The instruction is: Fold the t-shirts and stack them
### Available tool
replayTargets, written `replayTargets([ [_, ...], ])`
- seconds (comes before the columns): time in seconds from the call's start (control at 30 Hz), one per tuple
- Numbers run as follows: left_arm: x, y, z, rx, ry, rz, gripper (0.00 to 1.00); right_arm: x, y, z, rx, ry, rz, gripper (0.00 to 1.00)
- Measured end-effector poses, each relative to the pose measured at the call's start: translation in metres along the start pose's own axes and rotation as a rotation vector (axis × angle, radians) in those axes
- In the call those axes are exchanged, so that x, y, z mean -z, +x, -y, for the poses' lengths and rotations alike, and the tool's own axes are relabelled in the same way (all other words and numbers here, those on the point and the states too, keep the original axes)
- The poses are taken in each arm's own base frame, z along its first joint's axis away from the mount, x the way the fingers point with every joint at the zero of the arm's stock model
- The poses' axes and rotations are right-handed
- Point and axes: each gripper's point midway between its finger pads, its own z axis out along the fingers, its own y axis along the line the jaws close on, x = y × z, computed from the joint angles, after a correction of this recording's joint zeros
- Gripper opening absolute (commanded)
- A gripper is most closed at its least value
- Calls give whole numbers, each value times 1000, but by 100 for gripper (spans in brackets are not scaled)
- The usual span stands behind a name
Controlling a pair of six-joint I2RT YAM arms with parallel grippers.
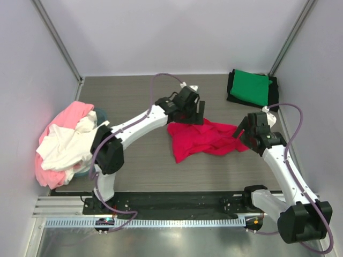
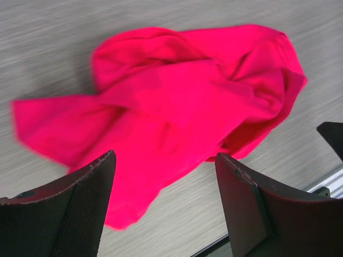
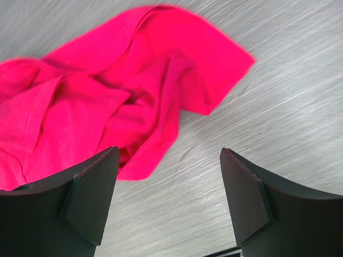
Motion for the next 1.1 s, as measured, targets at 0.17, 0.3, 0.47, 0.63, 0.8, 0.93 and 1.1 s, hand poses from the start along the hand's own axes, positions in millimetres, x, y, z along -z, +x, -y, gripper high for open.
replayTargets([
  [0.17, -44, 32, 18, -18, -15, -90, 75, 10, -13, 9, -39, 30, 88, 81],
  [0.3, -74, 58, 4, 0, -72, -171, 75, 11, -15, 12, -41, 38, 103, 80],
  [0.47, -85, 57, 6, 19, -89, -190, 73, 2, -3, 19, -31, 59, 73, 80],
  [0.63, -86, 39, 20, 35, -62, -151, 66, -2, 3, 21, -21, 65, 53, 80],
  [0.8, -84, 36, 24, 35, -68, -147, 63, -3, 2, 18, -21, 54, 57, 80],
  [0.93, -85, 35, 26, 45, -74, -150, 63, -5, 3, 17, -18, 54, 50, 80],
  [1.1, -90, 46, 23, 49, -95, -180, 63, -6, 4, 18, -17, 54, 49, 80],
])
